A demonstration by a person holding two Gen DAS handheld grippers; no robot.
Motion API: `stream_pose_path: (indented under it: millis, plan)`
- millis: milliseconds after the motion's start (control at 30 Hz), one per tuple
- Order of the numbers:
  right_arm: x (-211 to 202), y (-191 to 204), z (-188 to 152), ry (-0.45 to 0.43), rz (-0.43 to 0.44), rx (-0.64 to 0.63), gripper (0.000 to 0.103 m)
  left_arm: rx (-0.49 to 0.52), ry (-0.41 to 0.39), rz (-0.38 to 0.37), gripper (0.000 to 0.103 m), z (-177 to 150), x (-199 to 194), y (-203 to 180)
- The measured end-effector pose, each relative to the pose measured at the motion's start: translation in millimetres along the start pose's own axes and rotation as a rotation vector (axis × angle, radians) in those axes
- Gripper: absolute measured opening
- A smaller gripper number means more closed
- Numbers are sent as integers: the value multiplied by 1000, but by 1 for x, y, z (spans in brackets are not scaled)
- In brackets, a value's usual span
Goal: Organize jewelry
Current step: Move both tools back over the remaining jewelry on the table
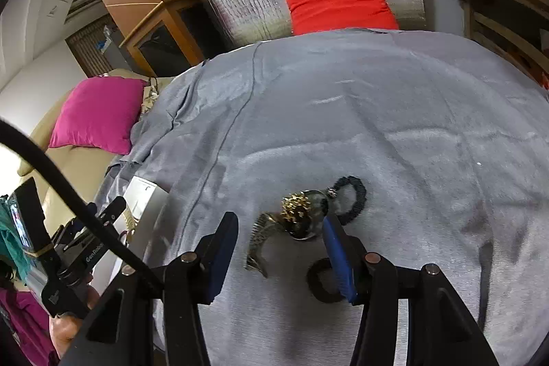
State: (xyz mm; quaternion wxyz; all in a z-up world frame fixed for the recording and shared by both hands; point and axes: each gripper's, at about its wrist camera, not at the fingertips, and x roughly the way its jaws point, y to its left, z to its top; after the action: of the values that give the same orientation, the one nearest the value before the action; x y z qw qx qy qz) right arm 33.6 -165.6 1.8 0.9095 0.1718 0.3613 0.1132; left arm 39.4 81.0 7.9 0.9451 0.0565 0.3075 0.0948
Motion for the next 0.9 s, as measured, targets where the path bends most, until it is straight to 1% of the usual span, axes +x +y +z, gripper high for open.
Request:
stream_pose_path:
  millis: [333,433,900]
  plan:
    - [2,-31,-6,21,-20,33,55,51,10,-26,72,-1,3,-39]
    - [5,-42,-7,42,-18,57,55,67,14,-29,71,-2,3,-49]
    - [12,-73,-6,64,-19,116,55,142,25,-54,72,-8,4,-99]
